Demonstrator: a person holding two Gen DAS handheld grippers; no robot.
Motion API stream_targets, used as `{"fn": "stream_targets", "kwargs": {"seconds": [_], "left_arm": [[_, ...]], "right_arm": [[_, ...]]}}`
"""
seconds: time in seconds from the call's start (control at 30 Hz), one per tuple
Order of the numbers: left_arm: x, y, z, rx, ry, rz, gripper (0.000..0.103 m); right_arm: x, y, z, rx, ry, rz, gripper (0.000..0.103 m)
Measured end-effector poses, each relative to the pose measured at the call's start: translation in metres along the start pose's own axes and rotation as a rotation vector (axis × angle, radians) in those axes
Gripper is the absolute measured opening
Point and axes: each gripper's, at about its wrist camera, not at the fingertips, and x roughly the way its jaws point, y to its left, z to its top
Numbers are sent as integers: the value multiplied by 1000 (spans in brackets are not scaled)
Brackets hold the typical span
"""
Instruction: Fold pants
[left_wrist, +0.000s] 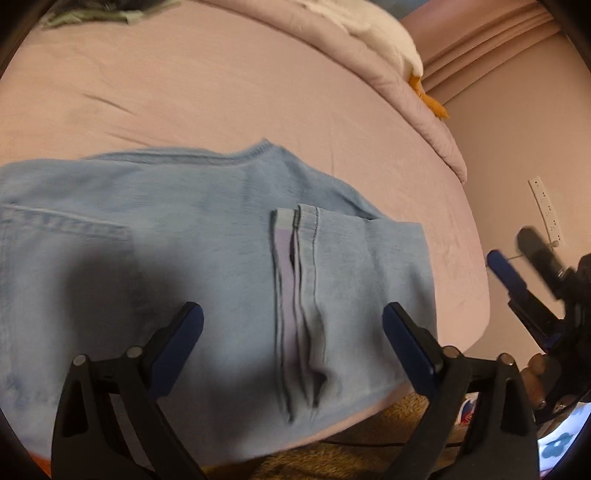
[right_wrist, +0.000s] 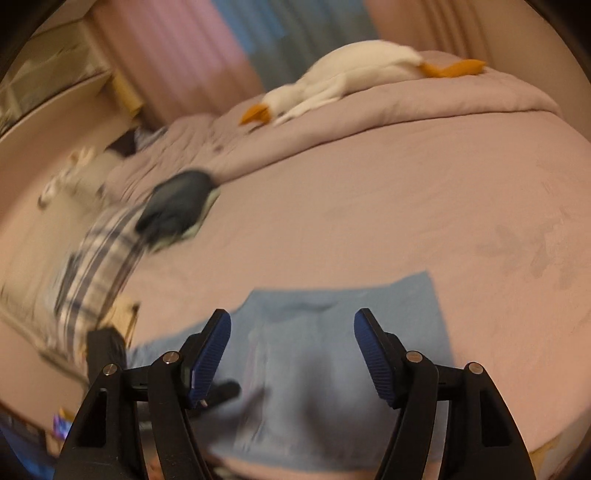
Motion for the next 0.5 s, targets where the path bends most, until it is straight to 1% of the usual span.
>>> {"fn": "stream_targets", "kwargs": {"seconds": [0.03,0.1,0.17,0.23,0.27,0.3,0.37,0.4,0.43,0.47,0.5], "left_arm": [[6,0,2,-9,12,-2,92],[13,-2,5,-6,3,29,91],[14,-8,6,14,-5,50,84],[18,-12,8,30,13,17,66],[23,-13,8,28,31,-8,65],[27,-12,9,26,37,-14,65],[30,-15,8,38,23,-2,63],[30,-16,8,41,19,8,59],[30,-17,8,46,13,31,38],[31,-17,8,47,-4,71,15],[33,-17,7,43,-19,105,15]], "right_arm": [[1,-4,-1,27,-7,-10,69],[6,-18,-5,89,-15,-40,69],[13,-27,-11,118,-5,-50,69],[19,-34,-15,121,20,-54,69],[22,-39,-19,126,30,-61,69],[23,-41,-18,128,34,-67,69],[25,-49,-22,140,43,-77,69],[23,-52,-22,149,46,-76,69],[23,-55,-24,160,49,-74,69],[23,-59,-25,171,54,-73,69],[24,-62,-26,181,60,-74,69]]}}
